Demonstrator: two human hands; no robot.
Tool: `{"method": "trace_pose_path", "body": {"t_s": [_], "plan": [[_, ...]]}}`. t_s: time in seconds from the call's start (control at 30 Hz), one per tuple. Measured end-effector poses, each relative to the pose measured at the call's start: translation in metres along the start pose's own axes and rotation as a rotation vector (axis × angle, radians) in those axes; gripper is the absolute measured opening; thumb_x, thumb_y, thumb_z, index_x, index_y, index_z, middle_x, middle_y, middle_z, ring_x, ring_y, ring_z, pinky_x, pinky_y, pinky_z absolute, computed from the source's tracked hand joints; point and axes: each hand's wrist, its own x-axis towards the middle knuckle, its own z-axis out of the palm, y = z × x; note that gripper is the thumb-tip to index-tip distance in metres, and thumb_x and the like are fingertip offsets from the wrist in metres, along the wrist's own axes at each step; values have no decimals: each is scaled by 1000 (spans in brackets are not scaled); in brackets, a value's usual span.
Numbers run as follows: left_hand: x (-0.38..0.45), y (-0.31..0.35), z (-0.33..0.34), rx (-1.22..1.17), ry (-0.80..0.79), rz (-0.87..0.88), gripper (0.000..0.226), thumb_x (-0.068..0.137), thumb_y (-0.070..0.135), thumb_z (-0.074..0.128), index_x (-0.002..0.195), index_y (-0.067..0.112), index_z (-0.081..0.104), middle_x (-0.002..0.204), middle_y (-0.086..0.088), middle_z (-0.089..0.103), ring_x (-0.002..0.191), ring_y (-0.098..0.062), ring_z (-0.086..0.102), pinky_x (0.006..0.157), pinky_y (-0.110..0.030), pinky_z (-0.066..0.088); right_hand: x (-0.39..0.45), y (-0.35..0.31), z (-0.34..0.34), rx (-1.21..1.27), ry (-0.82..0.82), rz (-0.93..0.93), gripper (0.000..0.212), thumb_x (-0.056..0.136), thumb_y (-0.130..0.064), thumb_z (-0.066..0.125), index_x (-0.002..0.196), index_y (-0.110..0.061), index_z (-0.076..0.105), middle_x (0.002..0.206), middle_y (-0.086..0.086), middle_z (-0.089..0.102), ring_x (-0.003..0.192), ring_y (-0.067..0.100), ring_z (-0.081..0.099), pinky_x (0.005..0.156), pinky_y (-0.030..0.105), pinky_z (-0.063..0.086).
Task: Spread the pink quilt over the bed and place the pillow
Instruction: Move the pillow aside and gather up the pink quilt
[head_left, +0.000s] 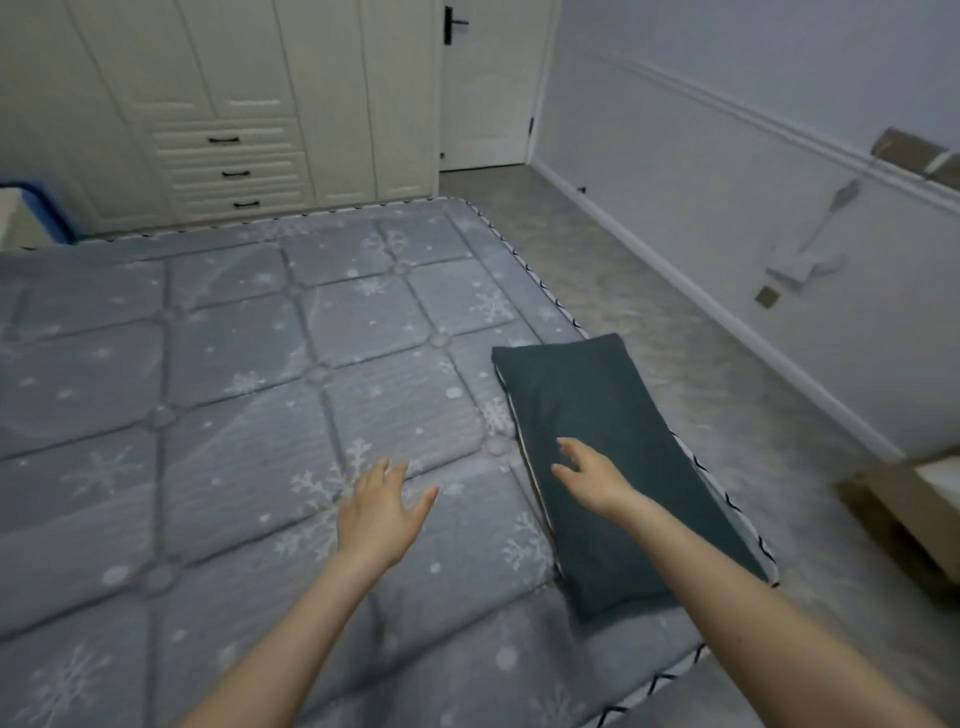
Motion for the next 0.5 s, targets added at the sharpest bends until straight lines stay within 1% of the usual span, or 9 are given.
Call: {"method": "trace_pose_path", "body": {"t_s": [0.07,0.17,0.2,0.27,0.33,0.37,0.4,0.5], "plan": [[12,22,14,26,-41,25,67,88,64,36,140,23,36,153,-3,25,140,-22,25,109,-38,28,4,26,-13,35,15,37,54,94,-25,49,144,-15,33,148,4,39,135,19,38,111,29,28],[28,65,36,78,-82,75,83,78,75,21,140,23,36,152,-5,28,138,-23,28,107,-38,32,22,70,-36,89,30,78,54,94,-25,50,144,-15,33,148,3,39,136,17,38,112,29,28],[33,77,45,90,-91,81,84,76,75,19,140,23,36,151,-5,29,138,-23,29,106,-38,33,29,83,-44,99,35,82,53,94,-25,50,143,-15,34,147,3,40,136,17,38,111,29,28],[47,103,69,107,-115,82,81,79,74,21,141,23,35,152,-3,28,138,-22,29,105,-37,34,49,114,-60,137,33,113,53,93,-26,50,143,-16,35,147,2,41,135,17,39,111,29,30],[59,123,91,120,-154,60,75,84,70,28,142,23,33,153,-3,25,139,-21,27,106,-37,34,67,142,-74,171,23,134,53,93,-26,51,143,-16,35,147,2,41,134,18,40,112,30,30],[75,143,116,117,-186,23,70,87,65,32,143,22,32,154,-3,23,139,-22,26,108,-38,32,88,170,-86,176,2,147,54,93,-26,51,143,-16,34,147,2,41,134,18,40,112,31,31],[79,146,122,102,-205,-4,67,89,62,35,143,22,31,154,-3,22,140,-22,25,109,-38,30,93,177,-88,181,-1,150,54,93,-26,51,143,-16,34,147,2,41,134,18,40,112,32,31],[110,181,167,30,-245,-103,65,90,57,40,143,21,32,154,-5,24,140,-23,26,112,-38,27,129,230,-109,236,-8,198,55,93,-26,51,144,-18,32,148,2,40,135,17,39,112,34,31]]}}
